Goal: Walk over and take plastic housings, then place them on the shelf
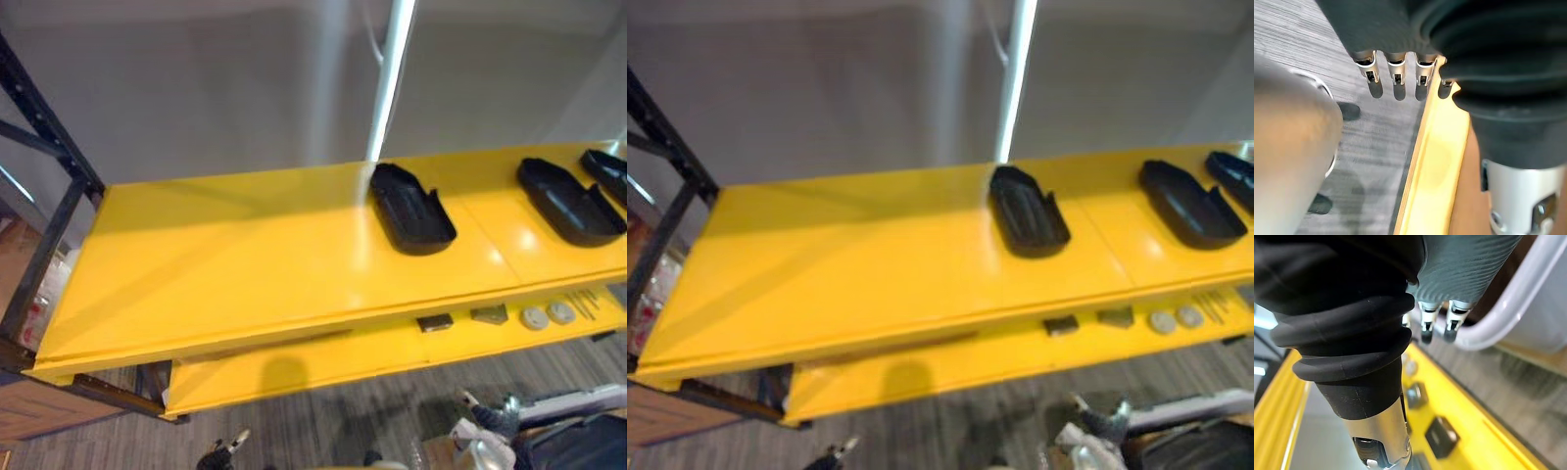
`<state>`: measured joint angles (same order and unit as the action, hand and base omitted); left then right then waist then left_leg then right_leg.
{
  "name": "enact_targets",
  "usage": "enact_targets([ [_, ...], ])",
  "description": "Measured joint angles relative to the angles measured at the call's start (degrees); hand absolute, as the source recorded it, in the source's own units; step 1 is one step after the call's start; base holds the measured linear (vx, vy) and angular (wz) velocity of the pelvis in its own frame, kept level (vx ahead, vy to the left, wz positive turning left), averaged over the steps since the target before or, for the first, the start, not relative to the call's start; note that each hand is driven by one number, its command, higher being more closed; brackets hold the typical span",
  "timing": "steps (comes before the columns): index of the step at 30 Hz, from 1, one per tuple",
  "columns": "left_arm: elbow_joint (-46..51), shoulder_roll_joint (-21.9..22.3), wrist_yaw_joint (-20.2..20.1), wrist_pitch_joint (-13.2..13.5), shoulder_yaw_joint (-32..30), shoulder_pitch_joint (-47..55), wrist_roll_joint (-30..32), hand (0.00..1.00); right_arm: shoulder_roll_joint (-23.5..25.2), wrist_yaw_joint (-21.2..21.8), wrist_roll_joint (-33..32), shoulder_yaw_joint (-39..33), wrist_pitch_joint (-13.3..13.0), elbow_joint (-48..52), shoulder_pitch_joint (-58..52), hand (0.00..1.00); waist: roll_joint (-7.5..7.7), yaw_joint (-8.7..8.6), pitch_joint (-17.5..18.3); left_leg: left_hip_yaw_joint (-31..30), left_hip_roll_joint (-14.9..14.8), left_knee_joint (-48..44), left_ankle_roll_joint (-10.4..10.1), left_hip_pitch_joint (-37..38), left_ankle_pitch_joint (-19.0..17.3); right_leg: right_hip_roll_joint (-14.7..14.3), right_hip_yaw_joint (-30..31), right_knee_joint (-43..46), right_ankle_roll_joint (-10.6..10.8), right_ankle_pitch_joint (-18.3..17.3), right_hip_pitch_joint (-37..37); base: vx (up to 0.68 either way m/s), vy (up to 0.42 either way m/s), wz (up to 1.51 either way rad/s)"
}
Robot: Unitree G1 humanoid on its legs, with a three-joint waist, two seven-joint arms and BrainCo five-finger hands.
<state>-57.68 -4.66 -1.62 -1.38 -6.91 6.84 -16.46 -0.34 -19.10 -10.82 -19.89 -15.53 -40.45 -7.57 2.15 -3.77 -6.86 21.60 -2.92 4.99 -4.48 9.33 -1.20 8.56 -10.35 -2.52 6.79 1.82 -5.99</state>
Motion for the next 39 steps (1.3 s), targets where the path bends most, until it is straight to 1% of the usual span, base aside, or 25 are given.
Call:
enact_targets([
  [5,0.2,-0.5,-1.5,-0.1,3.8,-1.2,4.4,0.0,0.0,2.6,-0.7,2.5,-0.6,-1.4,0.1,0.0,-0.36,0.06,-0.5,2.0,-0.7,0.0,-0.6,0.7,-0.5,-0.8,1.7,-0.1,-0.1,0.0,0.3,0.0,-0.027,-0.2],
  [8,0.3,-0.7,-1.9,-0.3,3.7,-1.5,6.3,0.0,0.0,4.3,-0.7,5.7,-0.6,-1.4,0.6,0.0,-0.22,0.7,-0.9,6.2,-1.7,-2.0,-1.1,1.2,-1.9,-2.4,7.5,0.0,-1.0,1.1,2.7,-0.03,-0.04,-0.86],
  [10,0.3,-1.2,-1.9,-0.1,2.7,-2.2,6.3,0.0,-0.3,6.0,-0.1,7.6,-0.8,-1.4,1.2,0.0,0.81,1.57,-2.4,3.9,-3.7,-12.7,0.5,-1.3,-6.3,-3.5,12.2,0.7,-1.4,1.6,3.3,-0.03,-0.081,-1.25],
  [11,0.4,-1.2,-1.9,0.1,1.9,-2.3,6.3,0.0,-1.3,7.1,0.8,9.3,-1.1,-1.4,1.5,0.0,0.44,2.02,-2.9,-0.3,-5.0,-20.3,2.7,-3.9,-9.5,-4.4,15.6,1.7,-1.4,1.6,4.1,-0.04,-0.081,-1.15],
  [12,0.4,-1.0,-1.9,0.2,1.3,-2.3,6.3,0.0,-2.3,7.7,1.1,10.3,-1.4,-1.3,2.3,0.0,-0.11,2.08,-3.3,-3.0,-5.5,-23.6,3.5,-5.3,-11.3,-4.9,17.2,2.1,-1.4,1.7,4.3,-0.08,0.006,-1.55],
  [13,0.3,-0.2,-1.9,0.9,1.0,-2.3,6.3,0.0,-4.2,8.4,2.0,11.9,-2.0,-1.4,2.7,0.0,-1.66,2.49,-4.1,-9.1,-6.1,-28.1,3.6,-6.7,-15.3,-6.4,20.9,1.8,-1.3,1.8,5.2,-0.13,0.145,-1.73],
  [14,0.3,0.7,-1.9,2.3,0.9,-2.2,6.2,0.0,-6.2,9.1,2.7,12.9,-2.3,-1.4,3.2,0.0,-3.53,3.15,-4.4,-12.8,-6.3,-29.4,2.5,-6.6,-18.3,-7.8,23.8,1.6,-1.6,2.3,6.6,-0.17,0.195,-1.72],
  [16,0.1,0.9,-1.9,3.9,1.7,-2.4,6.3,0.0,-7.7,9.3,3.2,13.3,-3.2,-1.4,3.9,0.0,-4.75,2.84,-4.8,-12.9,-6.1,-26.7,0.6,-6.4,-20.9,-7.6,22.6,1.6,-1.3,3.3,9.5,-0.19,0.199,-1.11],
  [17,0.3,0.7,-1.8,5.3,2.1,-3.0,6.1,0.0,-7.5,9.4,3.2,13.4,-3.4,-1.4,3.8,0.0,-3.44,3.2,-6.0,-11.3,-4.7,-26.6,0.7,-6.9,-20.9,-6.1,22.5,1.8,-1.4,4.6,11.0,-0.17,0.169,-0.65],
  [19,0.2,-0.3,-1.8,7.2,3.3,-4.4,5.0,0.0,-7.6,10.3,3.8,15.0,-3.4,-1.4,3.8,0.0,-1.97,3.24,-6.9,-10.6,-3.2,-27.9,1.5,-9.1,-21.4,-4.5,22.4,2.2,-0.2,5.5,13.2,-0.12,0.163,-0.24],
  [20,0.2,-0.2,-1.7,7.5,3.7,-4.7,4.8,0.0,-7.7,10.4,3.9,15.5,-3.4,-1.4,3.9,0.0,-1.91,3.26,-6.9,-10.7,-3.0,-28.6,1.7,-9.7,-21.6,-4.3,22.4,2.2,-0.2,5.5,13.6,-0.06,0.141,0.03],
  [21,0.2,-0.2,-1.8,8.2,4.3,-5.3,3.4,0.0,-7.8,10.5,3.9,15.7,-3.4,-1.3,4.4,0.0,-2.29,3.33,-7.3,-11.4,-2.7,-29.9,1.8,-10.8,-22.3,-4.2,22.0,2.6,-0.1,5.5,14.0,0.0,0.123,0.26],
  [22,0.3,0.2,-1.3,9.8,5.8,-7.0,3.2,0.0,-8.5,10.5,3.1,16.8,-4.3,-1.3,5.5,0.0,-3.25,3.17,-8.9,-13.4,-2.6,-33.3,2.0,-11.7,-23.1,-4.3,21.3,4.0,1.0,5.8,14.1,0.02,0.119,0.24],
  [24,1.2,0.6,-1.0,10.9,6.1,-9.0,3.5,0.0,-9.0,10.6,2.1,18.5,-4.5,-0.5,7.1,0.0,-4.01,3.89,-11.3,-15.4,-2.5,-36.6,2.2,-12.5,-23.3,-4.8,21.2,6.0,1.1,5.8,14.4,0.01,0.088,-0.08],
  [27,4.2,0.2,-0.7,11.2,8.9,-8.8,6.5,0.0,-8.2,9.2,0.2,19.7,-6.2,5.2,5.6,0.0,-5.11,4.13,-13.1,-16.2,-4.2,-44.0,2.3,-12.2,-26.0,-8.1,21.9,12.3,0.9,5.7,15.9,-0.04,0.07,-0.71],
  [29,6.6,-1.1,-1.1,10.2,10.4,-8.7,8.0,0.0,-7.0,8.4,0.4,19.3,-8.2,10.4,1.6,0.0,-3.37,3.91,-14.7,-14.9,-4.1,-48.5,2.6,-11.3,-26.3,-8.2,21.8,14.8,0.7,5.6,15.6,-0.14,0.082,-1.02],
  [30,8.2,-2.5,-1.2,8.4,11.1,-8.5,8.5,0.0,-6.5,8.6,1.2,19.4,-8.9,15.3,-1.8,0.0,-1.31,3.19,-15.5,-12.8,-3.3,-46.8,3.9,-8.6,-27.2,-7.4,19.2,14.2,-0.3,6.9,15.3,-0.2,0.074,-1.09],
  [31,8.2,-3.1,-1.2,7.6,11.1,-8.5,8.4,0.0,-6.4,9.1,1.7,19.4,-9.4,16.5,-2.5,0.0,-1.08,2.77,-15.6,-11.4,-3.5,-45.6,4.5,-8.4,-27.4,-7.5,18.1,13.0,-1.8,9.5,16.0,-0.24,0.087,-1.16],
  [32,8.3,-3.8,-1.3,6.5,11.1,-8.6,7.8,0.0,-6.4,9.8,2.2,19.4,-9.7,17.5,-3.0,0.0,-0.79,2.31,-15.4,-9.8,-3.8,-43.3,5.1,-8.2,-27.7,-7.6,16.5,14.2,-3.0,9.5,17.5,-0.18,0.066,-0.8],
  [33,8.3,-4.5,-1.4,5.7,10.9,-8.8,7.4,0.0,-6.4,10.6,2.7,19.3,-10.1,17.6,-3.5,0.0,-0.08,1.17,-15.4,-7.7,-4.0,-40.3,6.2,-8.3,-28.2,-7.3,12.8,20.7,-4.4,6.7,20.4,-0.21,0.076,-0.8],
  [34,8.1,-5.4,-1.4,5.0,10.4,-8.7,6.6,0.0,-6.3,10.7,3.7,19.3,-10.2,17.3,-3.5,0.0,0.39,1.49,-15.7,-5.8,-4.2,-39.4,6.9,-8.3,-27.2,-7.0,11.1,26.0,-5.6,4.0,21.9,-0.21,0.059,-0.89],
  [35,7.9,-5.9,-1.4,4.3,9.7,-7.2,5.0,0.0,-6.4,10.8,5.7,19.3,-10.6,17.3,-2.9,0.0,-0.25,1.72,-15.8,-3.5,-5.3,-39.1,7.4,-8.4,-26.6,-6.2,8.4,32.1,-7.1,0.4,22.1,-0.21,0.05,-0.85],
  [36,7.9,-5.9,-1.4,4.2,9.5,-6.2,4.9,0.0,-6.4,10.8,6.7,19.5,-10.8,17.3,-2.5,0.0,-0.62,1.81,-15.7,-2.6,-5.7,-39.1,7.6,-8.4,-26.5,-5.4,7.1,34.5,-7.5,-1.4,21.7,-0.2,0.054,-1.03],
  [37,7.5,-5.9,-1.5,4.2,9.0,-4.0,2.5,0.0,-6.6,10.3,8.7,20.2,-10.9,17.3,-0.8,0.0,-1.1,2.61,-15.6,-0.2,-6.8,-39.2,7.7,-8.5,-26.4,-3.5,5.2,37.7,-7.9,-4.3,20.6,-0.17,0.041,-0.95],
  [39,7.5,-6.1,-1.8,4.8,5.6,-1.8,0.5,0.0,-7.3,9.9,10.0,22.1,-10.9,17.3,2.7,0.0,-1.86,4.16,-15.4,1.8,-8.6,-40.3,7.5,-10.6,-26.3,-0.6,3.3,38.8,-8.8,-7.2,18.7,-0.13,0.004,-0.9],
])
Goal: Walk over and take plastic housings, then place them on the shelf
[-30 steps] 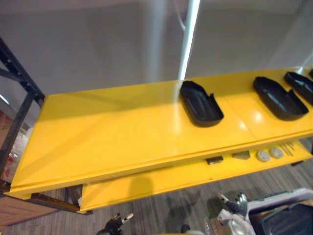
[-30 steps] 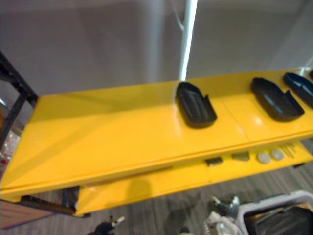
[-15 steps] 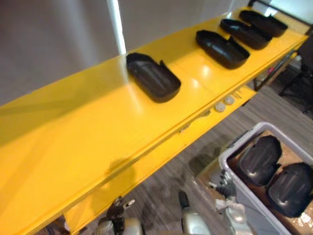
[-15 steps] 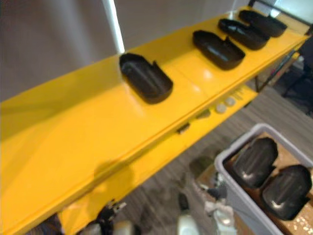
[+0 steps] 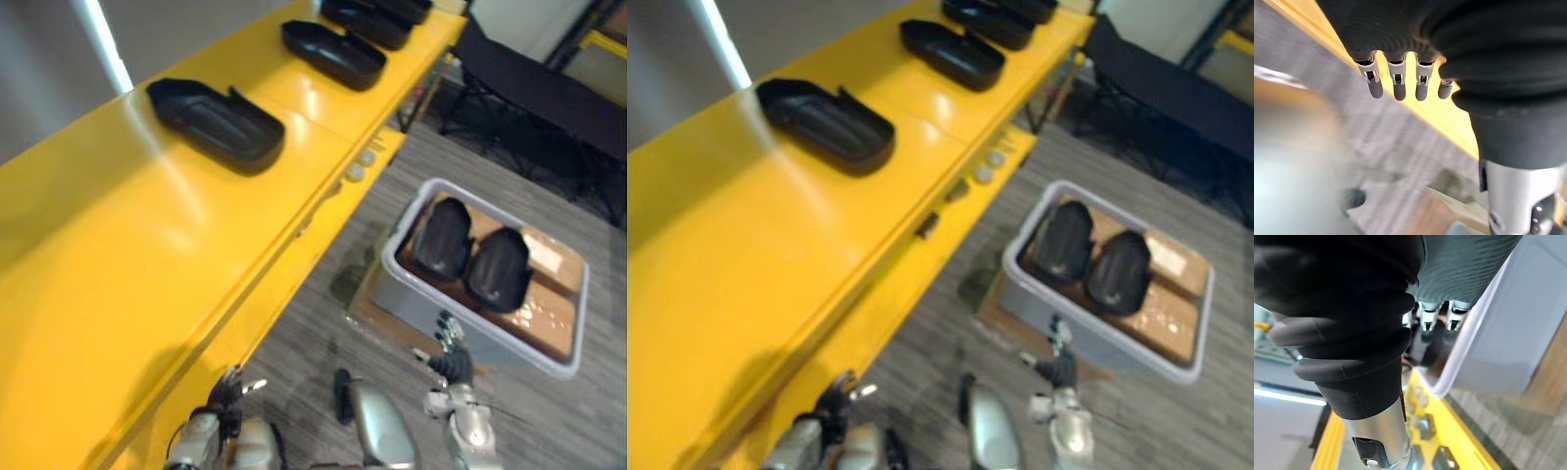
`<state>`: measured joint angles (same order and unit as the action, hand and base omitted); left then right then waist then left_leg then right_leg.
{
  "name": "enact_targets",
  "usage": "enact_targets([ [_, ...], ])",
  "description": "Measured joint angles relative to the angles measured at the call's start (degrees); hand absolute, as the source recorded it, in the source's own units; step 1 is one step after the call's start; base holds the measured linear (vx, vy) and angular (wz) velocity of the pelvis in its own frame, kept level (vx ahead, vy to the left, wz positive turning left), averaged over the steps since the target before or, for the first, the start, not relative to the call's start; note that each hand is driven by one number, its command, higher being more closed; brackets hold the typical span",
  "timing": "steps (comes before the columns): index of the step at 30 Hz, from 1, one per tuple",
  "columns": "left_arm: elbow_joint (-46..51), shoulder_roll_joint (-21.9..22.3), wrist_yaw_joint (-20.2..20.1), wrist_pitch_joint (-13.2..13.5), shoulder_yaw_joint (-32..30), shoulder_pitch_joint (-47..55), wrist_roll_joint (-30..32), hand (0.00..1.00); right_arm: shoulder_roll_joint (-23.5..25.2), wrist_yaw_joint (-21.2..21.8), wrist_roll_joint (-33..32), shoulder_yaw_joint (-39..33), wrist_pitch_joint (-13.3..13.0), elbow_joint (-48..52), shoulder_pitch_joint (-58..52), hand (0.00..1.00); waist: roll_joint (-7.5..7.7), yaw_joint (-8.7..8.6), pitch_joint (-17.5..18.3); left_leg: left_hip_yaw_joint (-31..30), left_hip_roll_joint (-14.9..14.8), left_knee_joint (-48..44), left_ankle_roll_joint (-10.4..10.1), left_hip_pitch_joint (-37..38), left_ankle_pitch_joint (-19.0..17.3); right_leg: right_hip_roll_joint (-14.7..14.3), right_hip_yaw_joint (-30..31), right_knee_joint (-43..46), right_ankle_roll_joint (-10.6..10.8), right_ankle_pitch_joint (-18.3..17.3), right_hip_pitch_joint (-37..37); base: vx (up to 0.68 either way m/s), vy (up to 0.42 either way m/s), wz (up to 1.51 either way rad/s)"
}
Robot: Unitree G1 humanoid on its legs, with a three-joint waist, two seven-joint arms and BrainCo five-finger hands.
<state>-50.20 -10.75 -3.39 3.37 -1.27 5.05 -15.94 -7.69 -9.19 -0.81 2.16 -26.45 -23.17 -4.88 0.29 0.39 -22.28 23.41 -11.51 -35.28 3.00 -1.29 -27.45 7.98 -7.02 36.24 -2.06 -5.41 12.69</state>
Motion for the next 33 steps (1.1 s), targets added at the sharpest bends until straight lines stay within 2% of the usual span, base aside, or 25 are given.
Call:
enact_targets([
  [2,-0.3,-0.7,-0.1,0.3,-2.6,2.7,0.0,0.0,-1.5,-2.3,-0.1,1.7,0.2,0.5,6.3,0.0,0.0,2.35,0.2,0.7,-2.3,-2.6,-0.6,-5.1,0.6,3.7,-0.9,-3.4,-0.2,-0.8,-1.7,-0.11,-0.103,-0.66],
  [3,-0.4,-1.1,0.0,0.3,-3.0,3.2,0.0,0.0,-2.1,-3.1,-0.2,1.7,0.5,0.9,7.6,0.0,0.14,2.88,0.2,0.7,-2.8,-3.5,-0.7,-6.7,0.6,4.4,-0.9,-5.5,0.1,-0.6,-2.2,-0.13,-0.169,-0.36],
  [4,-0.5,-1.7,0.0,0.4,-3.2,4.2,0.0,0.0,-3.2,-4.8,-0.6,1.5,1.4,2.2,9.7,0.0,0.44,3.99,0.2,0.3,-3.1,-5.3,-0.9,-9.8,0.7,5.8,-0.9,-10.2,1.7,0.9,-3.5,-0.1,-0.154,-0.07],
  [5,-0.7,-1.8,0.0,0.8,-4.0,4.5,0.0,0.0,-4.5,-6.7,-0.5,1.1,2.6,2.9,12.1,0.0,0.65,4.44,-0.4,-1.5,-3.2,-6.7,-1.6,-12.4,1.2,5.9,-1.6,-14.8,5.6,-0.5,-5.0,-0.14,-0.221,-0.01],
  [6,-0.9,-1.7,0.1,1.4,-4.5,4.5,0.0,0.0,-5.2,-7.6,-0.4,1.1,3.2,2.9,13.3,0.0,0.35,4.8,-0.8,-2.0,-3.2,-6.7,-2.0,-13.3,1.7,6.0,-2.9,-16.4,7.8,-0.7,-5.0,-0.14,-0.242,0.03],
  [7,-1.3,-0.6,0.7,2.5,-5.0,4.5,0.0,0.0,-6.5,-8.9,-0.5,1.1,4.4,3.0,15.5,0.0,-0.36,5.22,-1.8,-3.6,-2.9,-6.5,-2.2,-14.8,3.3,5.9,-4.1,-18.6,11.6,-0.2,-5.1,-0.15,-0.286,-0.05],
  [8,-2.4,0.7,1.0,3.7,-5.0,4.5,-0.3,0.0,-7.4,-9.8,-0.6,1.0,5.3,3.1,17.4,0.0,-1.02,5.25,-3.2,-6.4,-2.0,-5.3,-2.8,-15.1,5.1,5.5,-4.2,-20.1,13.5,0.5,-5.5,-0.1,-0.226,-0.06],
  [10,-3.0,2.5,1.2,5.2,-5.4,5.2,-3.1,0.0,-7.7,-10.3,-0.7,0.1,6.5,4.9,17.8,0.0,-1.17,5.19,-3.9,-9.3,-0.6,-1.7,-4.3,-14.9,7.9,5.2,-4.0,-20.9,13.5,1.0,-4.4,-0.1,-0.181,-0.03],
  [12,-3.0,3.0,1.1,7.4,-5.3,6.1,-4.1,0.0,-8.3,-11.0,-1.1,-1.5,6.9,6.2,18.0,0.0,-0.72,5.14,-4.1,-12.3,1.6,4.3,-6.2,-14.8,11.4,5.0,-4.0,-22.0,12.3,1.8,-2.2,-0.11,-0.168,-0.09],
  [14,-3.1,3.2,1.1,8.6,-5.2,6.2,-3.8,0.0,-8.7,-11.7,-2.0,-2.6,6.9,6.3,18.7,0.0,-0.64,4.84,-4.2,-12.5,2.4,7.1,-6.5,-14.8,13.2,5.2,-3.8,-22.6,11.7,2.3,-1.0,-0.05,-0.113,-0.05],
  [15,-3.0,3.6,1.2,10.0,-4.8,6.2,-3.7,0.0,-9.2,-13.0,-3.6,-4.3,6.7,6.4,20.1,0.0,-0.84,4.13,-4.3,-13.7,3.4,9.7,-6.8,-14.8,15.0,5.5,-3.7,-22.8,11.6,2.9,0.1,-0.05,-0.105,0.0],
  [17,-3.0,4.0,1.5,11.1,-4.7,6.2,-3.9,0.0,-10.0,-14.3,-4.1,-5.8,6.7,6.4,22.5,0.0,-1.28,3.18,-4.6,-13.7,3.9,11.2,-7.0,-14.8,16.1,5.4,-3.5,-22.7,11.3,3.5,1.0,-0.05,-0.084,-0.04],
  [21,-2.7,4.6,1.3,11.2,-4.1,5.5,-4.5,0.0,-12.9,-15.9,-5.5,-8.4,6.5,6.4,27.7,0.0,-2.42,2.52,-5.3,-14.0,5.1,12.8,-6.8,-14.8,17.1,6.0,-3.1,-23.4,11.6,5.0,1.3,-0.01,0.006,0.0],
  [24,-2.6,4.7,1.2,11.2,-3.9,5.3,-4.5,0.0,-13.1,-17.1,-5.3,-8.6,6.5,6.4,30.1,0.0,-2.41,2.61,-5.5,-14.6,5.9,13.3,-6.5,-14.9,17.6,6.4,-3.1,-25.1,11.9,6.3,0.9,-0.01,0.045,0.03],
  [26,-2.1,4.8,1.3,11.1,-3.9,4.9,-3.8,0.0,-12.9,-20.1,-5.2,-8.6,6.6,6.5,30.5,0.0,-2.34,2.76,-5.6,-15.0,6.6,13.7,-6.3,-14.9,17.8,6.8,-3.4,-26.8,12.0,7.4,-0.1,-0.01,0.056,0.07],
  [27,-1.8,4.8,1.3,11.2,-3.9,4.9,-3.7,0.0,-12.6,-20.8,-5.1,-8.6,6.6,6.7,30.3,0.0,-2.17,2.79,-5.7,-15.0,6.7,13.7,-6.3,-14.8,17.8,6.8,-3.4,-27.3,12.1,7.7,-0.3,-0.01,0.053,0.03],
  [30,0.8,4.0,2.5,12.6,-4.3,5.0,0.7,0.0,-10.6,-26.8,-1.5,-9.2,6.5,11.4,25.8,0.0,-0.67,2.73,-6.5,-14.7,6.8,13.2,-6.5,-14.3,17.6,6.7,-2.8,-28.8,11.9,8.8,-1.1,-0.02,0.046,-0.11],
  [33,2.9,3.4,3.1,13.8,-4.3,5.0,2.8,0.0,-8.5,-28.8,0.4,-13.0,5.6,16.8,18.2,0.0,1.08,1.74,-6.9,-13.3,6.3,12.6,-7.0,-11.6,16.0,6.2,-1.3,-30.0,11.9,9.3,-3.4,-0.02,0.053,-0.38],
])
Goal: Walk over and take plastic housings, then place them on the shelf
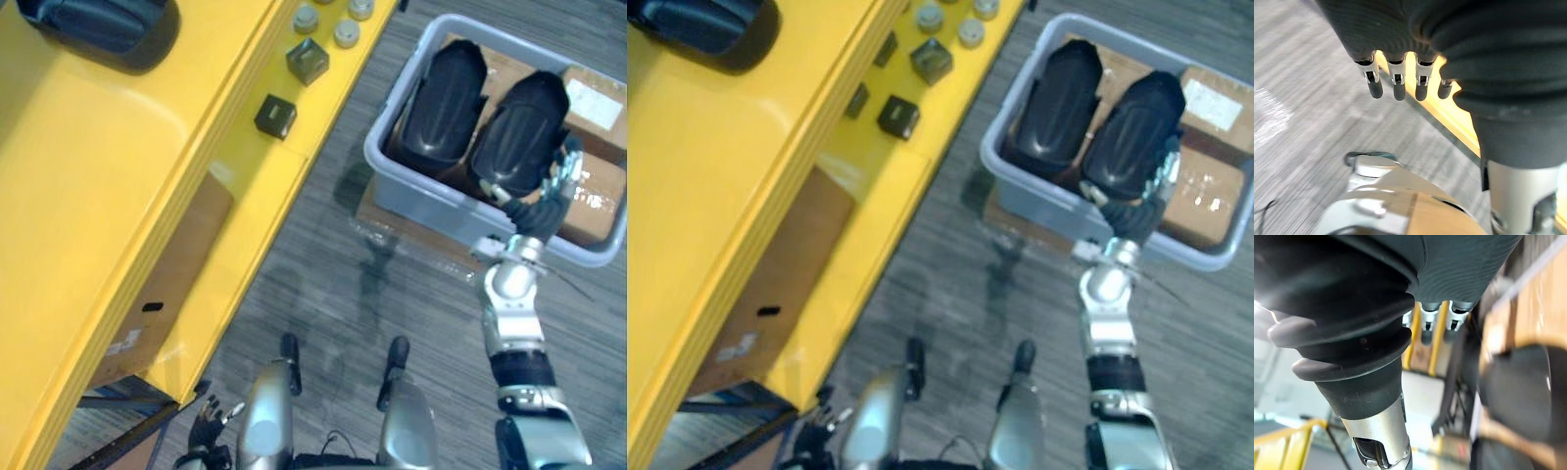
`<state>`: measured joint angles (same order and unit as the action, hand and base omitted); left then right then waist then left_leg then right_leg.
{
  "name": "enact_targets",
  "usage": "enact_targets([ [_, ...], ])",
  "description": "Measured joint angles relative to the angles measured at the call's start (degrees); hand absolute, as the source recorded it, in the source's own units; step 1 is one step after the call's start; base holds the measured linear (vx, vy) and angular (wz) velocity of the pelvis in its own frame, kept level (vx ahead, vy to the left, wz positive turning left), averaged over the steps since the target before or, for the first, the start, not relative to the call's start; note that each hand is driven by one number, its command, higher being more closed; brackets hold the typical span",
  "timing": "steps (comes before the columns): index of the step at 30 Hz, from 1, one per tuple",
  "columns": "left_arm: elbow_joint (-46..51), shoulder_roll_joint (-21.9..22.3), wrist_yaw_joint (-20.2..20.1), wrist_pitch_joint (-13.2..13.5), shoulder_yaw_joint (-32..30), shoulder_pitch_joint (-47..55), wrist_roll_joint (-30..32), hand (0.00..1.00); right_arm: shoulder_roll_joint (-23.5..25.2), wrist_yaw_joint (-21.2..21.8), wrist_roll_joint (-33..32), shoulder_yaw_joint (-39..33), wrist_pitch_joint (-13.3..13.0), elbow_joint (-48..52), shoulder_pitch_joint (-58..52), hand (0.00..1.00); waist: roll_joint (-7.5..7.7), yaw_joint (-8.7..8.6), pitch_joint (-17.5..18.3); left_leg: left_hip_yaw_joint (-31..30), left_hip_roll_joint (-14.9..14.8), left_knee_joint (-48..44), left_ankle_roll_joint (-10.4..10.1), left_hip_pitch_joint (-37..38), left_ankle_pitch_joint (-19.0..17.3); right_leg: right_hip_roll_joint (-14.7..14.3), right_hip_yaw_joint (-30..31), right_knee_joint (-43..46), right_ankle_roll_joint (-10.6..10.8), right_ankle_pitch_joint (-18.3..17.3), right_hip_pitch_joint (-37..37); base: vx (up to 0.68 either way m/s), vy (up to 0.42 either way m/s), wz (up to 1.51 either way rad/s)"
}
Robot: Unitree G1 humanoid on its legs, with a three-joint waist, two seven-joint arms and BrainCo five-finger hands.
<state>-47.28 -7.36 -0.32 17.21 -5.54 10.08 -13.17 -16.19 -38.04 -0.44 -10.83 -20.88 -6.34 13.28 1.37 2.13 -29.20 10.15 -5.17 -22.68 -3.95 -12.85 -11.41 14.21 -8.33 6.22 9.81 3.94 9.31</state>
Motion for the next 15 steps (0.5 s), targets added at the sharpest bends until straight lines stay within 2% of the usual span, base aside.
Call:
enact_targets([
  [2,1.4,-0.9,-0.2,0.5,-0.4,0.0,0.5,0.0,0.9,0.0,-0.1,-5.6,-1.6,1.5,-5.9,0.0,1.71,-1.4,0.6,1.5,-0.5,-0.6,-0.4,1.9,-1.4,-0.5,1.2,-1.6,0.1,0.4,-1.7,-0.01,0.064,-0.43],
  [3,1.9,-1.1,-0.1,0.5,-0.6,-0.4,0.5,0.0,1.3,0.3,-1.1,-9.4,-1.8,1.4,-8.7,0.0,2.68,-2.64,1.5,1.9,-1.0,-1.4,-0.6,1.9,-2.2,-0.9,1.7,-2.5,-0.2,0.7,-2.0,-0.01,0.051,-0.32],
  [4,2.2,-1.3,-0.1,0.5,-0.8,-0.7,0.6,0.0,1.6,0.5,-1.2,-11.3,-1.9,1.1,-9.9,0.0,3.12,-3.12,1.8,2.1,-1.4,-1.8,-0.6,1.9,-2.4,-1.2,2.0,-3.0,-0.3,1.0,-2.2,0.0,0.035,-0.36],
  [5,3.3,-1.8,-0.1,0.1,-1.0,-1.4,0.7,0.0,2.2,0.7,-2.3,-14.3,-2.1,0.4,-12.3,0.0,4.3,-3.9,2.6,3.0,-1.8,-1.9,-0.7,2.2,-2.7,-1.6,2.5,-4.2,-0.4,1.6,-2.5,0.0,0.017,-0.31],
  [6,4.5,-2.0,-0.2,-0.4,-1.0,-2.3,0.7,0.0,2.8,1.6,-3.9,-16.4,-3.5,-0.9,-14.3,0.0,5.12,-4.93,3.4,3.0,-1.9,-1.9,-0.7,2.5,-2.7,-1.8,2.6,-5.0,-0.1,2.3,-2.9,0.01,0.007,-0.28],
  [8,6.0,-1.6,-0.2,-1.2,-0.9,-3.7,0.7,0.0,3.9,4.2,-6.9,-18.4,-5.4,-2.7,-16.7,0.0,5.86,-5.71,4.7,3.0,-2.3,-2.0,-0.9,2.9,-3.0,-2.3,2.7,-5.5,-0.3,2.7,-3.4,0.02,-0.009,-0.19],
  [10,7.1,-0.7,-0.3,-1.6,-0.5,-4.6,0.7,0.0,5.3,6.9,-9.5,-19.0,-6.6,-3.3,-17.8,0.0,5.99,-5.98,5.7,2.9,-2.5,-1.9,-0.9,3.1,-3.1,-2.6,3.4,-5.9,-0.4,3.1,-3.3,0.0,-0.016,-0.19],
  [12,8.1,1.0,-0.5,-3.3,-0.4,-5.6,0.7,0.0,6.8,11.4,-11.2,-18.6,-6.9,-3.4,-17.5,0.0,5.62,-5.82,5.7,3.0,-2.8,-2.1,-1.0,3.0,-3.2,-2.8,3.7,-6.1,-0.5,3.5,-3.1,-0.05,-0.012,-0.1],
  [15,8.0,1.5,0.1,-5.2,1.0,-5.5,0.7,0.0,7.0,14.0,-12.4,-17.5,-6.9,-3.4,-16.2,0.0,4.69,-4.13,5.1,2.9,-3.0,-2.2,-1.1,2.4,-3.3,-3.0,3.7,-6.1,-1.1,3.2,-2.4,-0.09,-0.016,-0.04],
])
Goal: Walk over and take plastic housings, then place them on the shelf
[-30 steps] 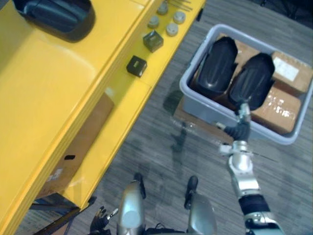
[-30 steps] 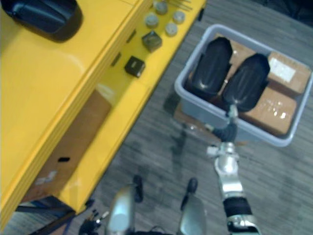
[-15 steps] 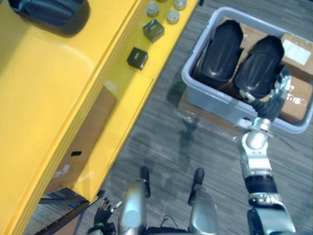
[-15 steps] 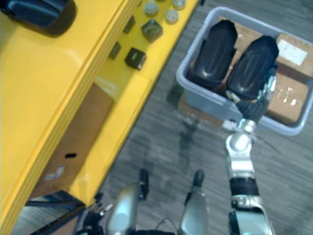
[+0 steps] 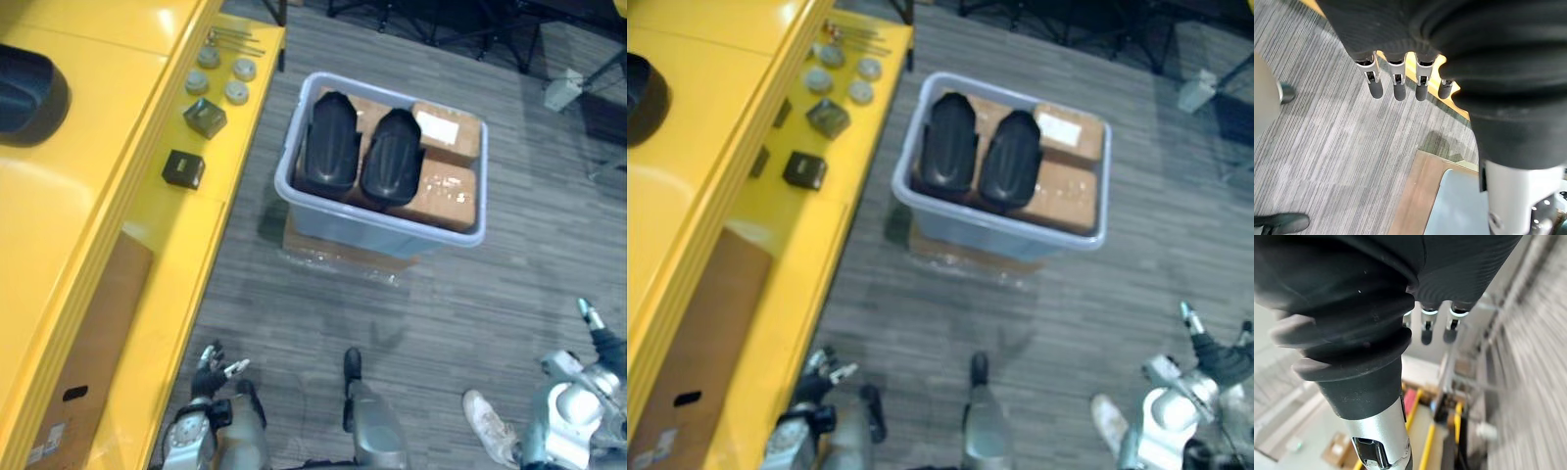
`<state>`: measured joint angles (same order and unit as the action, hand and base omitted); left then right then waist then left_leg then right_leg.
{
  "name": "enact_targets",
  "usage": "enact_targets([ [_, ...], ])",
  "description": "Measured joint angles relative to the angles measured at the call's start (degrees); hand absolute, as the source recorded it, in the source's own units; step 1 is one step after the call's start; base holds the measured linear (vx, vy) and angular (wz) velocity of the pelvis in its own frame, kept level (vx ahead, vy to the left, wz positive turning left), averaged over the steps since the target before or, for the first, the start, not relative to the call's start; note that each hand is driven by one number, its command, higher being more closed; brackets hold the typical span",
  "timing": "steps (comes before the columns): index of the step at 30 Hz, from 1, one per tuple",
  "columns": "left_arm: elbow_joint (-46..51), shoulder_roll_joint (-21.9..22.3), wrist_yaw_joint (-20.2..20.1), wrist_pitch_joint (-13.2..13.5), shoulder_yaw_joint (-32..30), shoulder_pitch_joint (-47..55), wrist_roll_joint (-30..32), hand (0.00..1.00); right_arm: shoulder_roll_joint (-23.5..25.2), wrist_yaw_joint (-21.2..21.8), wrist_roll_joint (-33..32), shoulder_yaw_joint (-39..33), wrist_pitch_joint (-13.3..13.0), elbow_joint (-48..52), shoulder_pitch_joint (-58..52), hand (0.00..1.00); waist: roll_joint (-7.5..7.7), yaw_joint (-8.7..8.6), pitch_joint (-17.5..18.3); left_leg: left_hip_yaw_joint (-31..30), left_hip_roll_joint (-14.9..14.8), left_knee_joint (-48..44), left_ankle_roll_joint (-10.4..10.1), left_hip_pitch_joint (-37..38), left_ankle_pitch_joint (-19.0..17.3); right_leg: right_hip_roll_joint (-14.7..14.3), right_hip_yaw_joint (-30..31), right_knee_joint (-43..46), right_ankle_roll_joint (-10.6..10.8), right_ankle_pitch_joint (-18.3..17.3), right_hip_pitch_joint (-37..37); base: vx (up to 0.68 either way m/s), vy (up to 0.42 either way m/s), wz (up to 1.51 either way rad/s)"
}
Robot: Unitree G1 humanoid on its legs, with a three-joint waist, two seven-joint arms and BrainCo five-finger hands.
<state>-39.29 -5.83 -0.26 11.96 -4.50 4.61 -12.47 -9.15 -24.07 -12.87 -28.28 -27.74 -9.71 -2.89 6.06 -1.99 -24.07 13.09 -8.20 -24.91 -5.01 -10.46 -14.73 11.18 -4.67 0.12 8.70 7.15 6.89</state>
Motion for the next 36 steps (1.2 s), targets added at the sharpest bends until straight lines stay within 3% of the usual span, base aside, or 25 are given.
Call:
enact_targets([
  [3,-0.2,-0.1,2.0,-2.2,0.8,0.0,-0.3,0.0,-2.0,0.4,-0.7,3.8,0.6,-0.9,6.7,0.0,-2.0,1.72,-1.1,-1.1,0.2,-1.0,0.2,-3.0,0.3,0.1,-1.1,0.3,-0.5,0.3,1.8,-0.09,-0.017,0.14],
  [6,-3.1,-0.6,4.2,-2.8,0.5,-0.2,-3.8,0.0,-9.6,-0.8,-2.2,8.5,4.1,-9.1,19.9,0.0,-4.47,2.95,-2.0,-4.0,1.3,-1.7,0.8,-7.6,1.7,1.1,-3.8,0.8,0.3,1.3,4.5,-0.08,0.005,0.52],
  [8,-6.3,-1.2,4.5,-2.9,0.0,-0.1,-5.5,0.0,-17.7,-1.1,-6.2,10.4,6.7,-18.2,30.6,0.0,-7.01,5.0,-3.2,-5.4,2.3,-1.6,1.2,-9.9,2.7,1.8,-5.1,1.9,0.4,1.5,6.2,-0.08,0.026,0.46],
  [9,-11.1,-1.3,4.4,-3.6,0.2,0.2,-5.5,0.0,-24.0,-1.7,-9.1,11.8,7.7,-23.9,37.7,0.0,-9.34,6.01,-4.2,-6.7,3.3,-1.6,1.6,-11.5,3.2,2.6,-6.5,2.6,0.4,1.5,7.3,-0.07,0.04,0.4],
  [13,-16.9,-0.6,3.2,-4.5,1.3,2.8,-7.4,0.0,-36.0,-3.8,-13.6,16.0,8.7,-34.0,50.2,0.0,-13.18,7.94,-5.6,-8.0,5.4,-1.6,2.6,-15.6,4.4,4.6,-8.1,4.1,0.7,1.6,11.1,-0.05,0.044,0.33],
  [15,-18.6,-0.1,0.9,-4.6,3.3,4.1,-8.3,0.0,-41.8,-6.9,-13.3,18.7,10.7,-40.0,56.7,0.0,-15.34,9.26,-6.2,-8.4,6.8,-1.8,3.2,-17.5,4.8,5.9,-8.7,4.5,1.1,1.9,12.7,-0.05,0.058,0.26],
  [18,-18.5,0.2,-1.1,-4.4,3.6,4.4,-10.2,0.0,-43.9,-10.0,-13.3,19.6,12.0,-42.3,59.7,0.0,-16.04,9.35,-5.9,-9.3,8.0,-1.8,3.6,-19.1,5.2,6.9,-9.4,4.7,1.3,2.1,13.9,-0.03,0.038,0.18],
  [21,-18.1,0.3,-3.4,-4.3,4.8,4.4,-12.1,0.0,-47.4,-13.9,-13.3,20.1,15.7,-44.0,61.9,0.0,-16.34,9.66,-5.7,-9.5,9.0,-1.8,3.7,-20.2,5.2,7.8,-9.5,4.7,1.8,2.3,14.9,-0.03,0.028,0.1],
  [25,-18.1,1.7,-5.3,-4.4,5.8,4.1,-14.8,0.0,-52.5,-16.3,-13.6,20.0,21.3,-48.2,64.5,0.0,-18.06,10.69,-4.5,-9.6,9.8,-2.1,3.9,-22.1,5.3,8.5,-9.6,4.7,2.0,2.6,16.5,-0.03,0.006,0.06],
  [28,-18.1,2.6,-6.3,-4.5,7.3,4.1,-17.0,0.0,-52.9,-18.5,-15.3,20.0,24.1,-50.1,65.0,0.0,-19.8,11.21,-3.3,-9.9,9.9,-2.1,3.9,-23.4,5.4,8.5,-9.8,4.7,2.0,2.6,17.3,-0.03,-0.026,0.05],
  [32,-18.1,3.0,-7.4,-4.6,7.5,4.1,-18.8,0.0,-54.1,-21.1,-17.3,19.7,26.2,-52.2,65.0,0.0,-21.35,12.5,-2.2,-10.6,10.4,-1.6,3.8,-23.7,5.5,8.7,-9.6,4.7,2.1,2.6,18.2,-0.01,-0.022,-0.02],
  [36,-18.2,4.2,-7.8,-4.6,7.6,3.9,-19.0,0.0,-56.7,-21.1,-17.9,19.4,27.1,-52.2,65.0,0.0,-22.69,13.65,-1.2,-11.1,11.3,-0.5,3.8,-23.7,5.8,9.5,-9.5,4.8,2.1,2.6,19.0,-0.01,-0.002,0.01],
])
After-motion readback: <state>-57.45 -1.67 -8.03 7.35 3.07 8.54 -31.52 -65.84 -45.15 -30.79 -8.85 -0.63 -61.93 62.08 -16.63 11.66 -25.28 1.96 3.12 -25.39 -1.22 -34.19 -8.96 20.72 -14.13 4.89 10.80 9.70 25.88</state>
